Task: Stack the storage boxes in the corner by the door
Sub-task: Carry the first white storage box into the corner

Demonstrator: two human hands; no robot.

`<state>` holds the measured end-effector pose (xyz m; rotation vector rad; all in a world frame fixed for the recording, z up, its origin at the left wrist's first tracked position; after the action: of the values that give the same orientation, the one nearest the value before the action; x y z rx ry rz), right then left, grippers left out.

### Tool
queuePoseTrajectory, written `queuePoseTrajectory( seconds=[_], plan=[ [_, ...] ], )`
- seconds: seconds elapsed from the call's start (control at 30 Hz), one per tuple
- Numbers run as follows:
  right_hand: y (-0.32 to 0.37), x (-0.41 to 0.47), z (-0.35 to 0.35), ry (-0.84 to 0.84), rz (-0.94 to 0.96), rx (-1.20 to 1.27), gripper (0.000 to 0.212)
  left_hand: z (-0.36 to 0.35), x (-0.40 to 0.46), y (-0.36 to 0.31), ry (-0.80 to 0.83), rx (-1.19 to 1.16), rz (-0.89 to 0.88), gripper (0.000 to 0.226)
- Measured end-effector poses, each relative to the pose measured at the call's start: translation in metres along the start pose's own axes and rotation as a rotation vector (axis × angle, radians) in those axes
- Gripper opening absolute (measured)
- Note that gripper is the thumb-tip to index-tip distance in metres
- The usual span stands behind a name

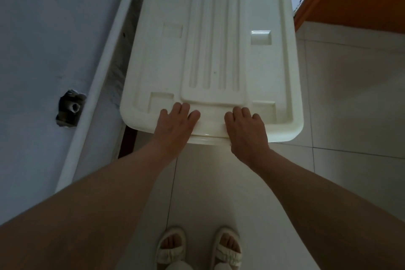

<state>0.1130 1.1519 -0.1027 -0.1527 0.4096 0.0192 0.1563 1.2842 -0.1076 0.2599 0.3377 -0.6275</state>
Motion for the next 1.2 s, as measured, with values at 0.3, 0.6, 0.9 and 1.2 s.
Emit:
queuePoseTrajectory(
  seconds=[0.3,0.6,0.9,1.2],
  plan=[
    [0.018,0.008,0.006,-0.022,0.006,0.008,0.056,-0.004,-0.001,0.018,0.066,0.021,0.023,0.073],
    [0.029,0.009,0.008,0.017,-0.006,0.019,0.054,-0.002,-0.006,0.028,0.170,0.020,0.033,0.063],
    [0.027,0.006,0.005,0.048,-0.014,0.028,0.053,-0.002,-0.005,0.028,0.219,0.040,0.069,0.066],
    [0.002,-0.024,0.036,0.246,0.028,0.152,0.069,0.034,-0.018,0.025,0.434,-0.031,0.081,0.062]
  ],
)
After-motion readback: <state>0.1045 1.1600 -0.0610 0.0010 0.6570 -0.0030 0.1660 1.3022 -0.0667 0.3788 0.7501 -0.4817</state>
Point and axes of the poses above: each hand's wrist, its own x-axis towards the middle knuckle, its own z-axis out of the back of the hand, y = z × x, the point moved 6 cm from there along x, towards the middle knuckle, and after that the axes turned 15 degrees about y, right-handed, at the moved point
